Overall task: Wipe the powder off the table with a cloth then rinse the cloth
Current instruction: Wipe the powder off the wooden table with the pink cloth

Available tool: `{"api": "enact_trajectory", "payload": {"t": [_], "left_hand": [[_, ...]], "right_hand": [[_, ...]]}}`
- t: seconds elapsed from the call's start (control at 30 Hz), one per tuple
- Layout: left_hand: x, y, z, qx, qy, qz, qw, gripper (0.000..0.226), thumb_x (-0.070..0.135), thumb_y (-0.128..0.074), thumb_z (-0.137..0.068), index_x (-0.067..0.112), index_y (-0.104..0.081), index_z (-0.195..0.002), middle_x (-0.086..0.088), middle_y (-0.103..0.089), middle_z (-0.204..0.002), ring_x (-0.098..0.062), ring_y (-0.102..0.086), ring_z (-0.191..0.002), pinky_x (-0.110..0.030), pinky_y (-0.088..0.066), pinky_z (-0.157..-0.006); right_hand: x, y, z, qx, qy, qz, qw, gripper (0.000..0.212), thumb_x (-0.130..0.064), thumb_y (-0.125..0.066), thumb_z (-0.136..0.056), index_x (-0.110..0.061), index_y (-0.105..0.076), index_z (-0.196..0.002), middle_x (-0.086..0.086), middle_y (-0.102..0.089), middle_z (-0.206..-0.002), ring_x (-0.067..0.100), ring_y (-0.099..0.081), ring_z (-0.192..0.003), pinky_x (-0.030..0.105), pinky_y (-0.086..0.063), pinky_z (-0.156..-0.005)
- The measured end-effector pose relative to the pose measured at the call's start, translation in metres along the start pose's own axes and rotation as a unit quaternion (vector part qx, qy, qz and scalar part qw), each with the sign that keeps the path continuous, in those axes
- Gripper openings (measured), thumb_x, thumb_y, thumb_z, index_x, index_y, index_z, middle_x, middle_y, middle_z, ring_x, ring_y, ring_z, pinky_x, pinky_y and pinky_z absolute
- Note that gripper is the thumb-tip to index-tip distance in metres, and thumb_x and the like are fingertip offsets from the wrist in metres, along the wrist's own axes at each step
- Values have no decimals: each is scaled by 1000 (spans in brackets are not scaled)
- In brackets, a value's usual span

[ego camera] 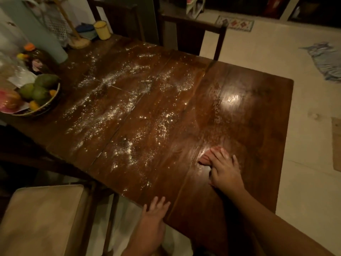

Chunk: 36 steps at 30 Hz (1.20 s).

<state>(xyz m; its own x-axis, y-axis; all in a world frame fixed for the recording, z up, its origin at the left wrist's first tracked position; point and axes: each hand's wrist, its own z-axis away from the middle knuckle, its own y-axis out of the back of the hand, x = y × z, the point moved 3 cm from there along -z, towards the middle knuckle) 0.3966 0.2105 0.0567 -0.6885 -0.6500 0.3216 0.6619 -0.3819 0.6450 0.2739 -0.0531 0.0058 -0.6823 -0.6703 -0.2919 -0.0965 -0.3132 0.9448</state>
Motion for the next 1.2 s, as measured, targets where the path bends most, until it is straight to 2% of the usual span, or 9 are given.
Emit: {"api": "enact_trajectory", "payload": {"t": [0.1, 0.3, 0.43, 0.57, 0.7, 0.87, 0.97, 1.1, 1.2], "left_hand": [[13, -4, -7, 49, -47, 45, 997, 67, 13, -42, -95, 39, -20, -153, 21, -1, -159, -8, 10, -150, -30, 8, -117], [41, 19, -28, 123, -16, 129, 984, 62, 16, -43, -97, 36, -22, -153, 9, -20, -162, -13, -8, -151, -28, -11, -120], [83, 41, -57, 192, -69, 150, 967, 58, 30, -46, -94, 38, -31, -150, 8, -42, -151, -13, -42, -137, -32, -37, -112], [139, 25, -99, 168, -5, 66, 984, 61, 35, -31, -100, 14, -16, -155, -10, -19, -162, -25, -13, -150, -44, -14, -123], [162, 22, -124, 151, 89, -38, 984, 66, 34, -27, -104, 5, 3, -155, -24, 3, -162, -40, 3, -150, -54, 0, -121], [136, 88, -184, 188, -93, -24, 977, 61, 24, -33, -103, 22, -5, -156, -1, 4, -164, -23, 5, -152, -49, 0, -124], [119, 152, -238, 163, -170, -33, 971, 61, 46, -22, -97, 31, -12, -155, 2, -2, -164, -21, 2, -151, -49, 0, -123], [87, 216, -304, 330, 63, 23, 941, 69, 40, -43, -98, 8, -17, -154, -24, -11, -160, -43, -8, -147, -59, -16, -119], [78, 205, -302, 328, 179, 82, 924, 58, 33, -31, -104, 7, -16, -155, -30, -6, -159, -45, 1, -148, -55, -4, -121]], "right_hand": [[-41, -8, -19, 12, -17, -14, 1000, 58, -45, -39, -93, -39, -36, -150, -7, -30, -162, 25, -10, -154, 56, -12, -121], [-41, -19, 6, -135, 318, -108, 932, 56, -34, -40, -99, -37, -31, -154, -10, -20, -164, 16, 0, -154, 39, 7, -124], [-12, 2, -18, -143, 152, -349, 914, 45, -16, -47, -101, -36, -54, -140, -10, -36, -158, 9, -13, -151, 32, -10, -123], [31, 12, -49, -32, 55, -266, 962, 39, -26, -41, -95, -34, -63, -127, -7, -56, -141, 22, -34, -145, 47, -20, -123], [50, 15, -51, 46, 45, -147, 987, 47, -26, -49, -95, -19, -52, -142, 3, -47, -147, 25, -33, -143, 47, -30, -119], [40, 17, -47, 38, 17, -30, 999, 54, -39, -44, -92, -27, -46, -145, -3, -43, -151, 20, -30, -147, 52, -5, -121], [41, 16, -48, 43, 22, -19, 999, 54, -39, -48, -92, -28, -47, -144, -4, -43, -150, 19, -30, -147, 52, -2, -122], [41, 17, -48, 55, 21, -27, 998, 53, -38, -50, -91, -30, -48, -144, -5, -43, -150, 18, -29, -148, 50, -1, -123], [41, 18, -48, 63, 19, -28, 997, 53, -37, -50, -90, -30, -49, -143, -4, -45, -149, 18, -31, -147, 50, -3, -123]]}}
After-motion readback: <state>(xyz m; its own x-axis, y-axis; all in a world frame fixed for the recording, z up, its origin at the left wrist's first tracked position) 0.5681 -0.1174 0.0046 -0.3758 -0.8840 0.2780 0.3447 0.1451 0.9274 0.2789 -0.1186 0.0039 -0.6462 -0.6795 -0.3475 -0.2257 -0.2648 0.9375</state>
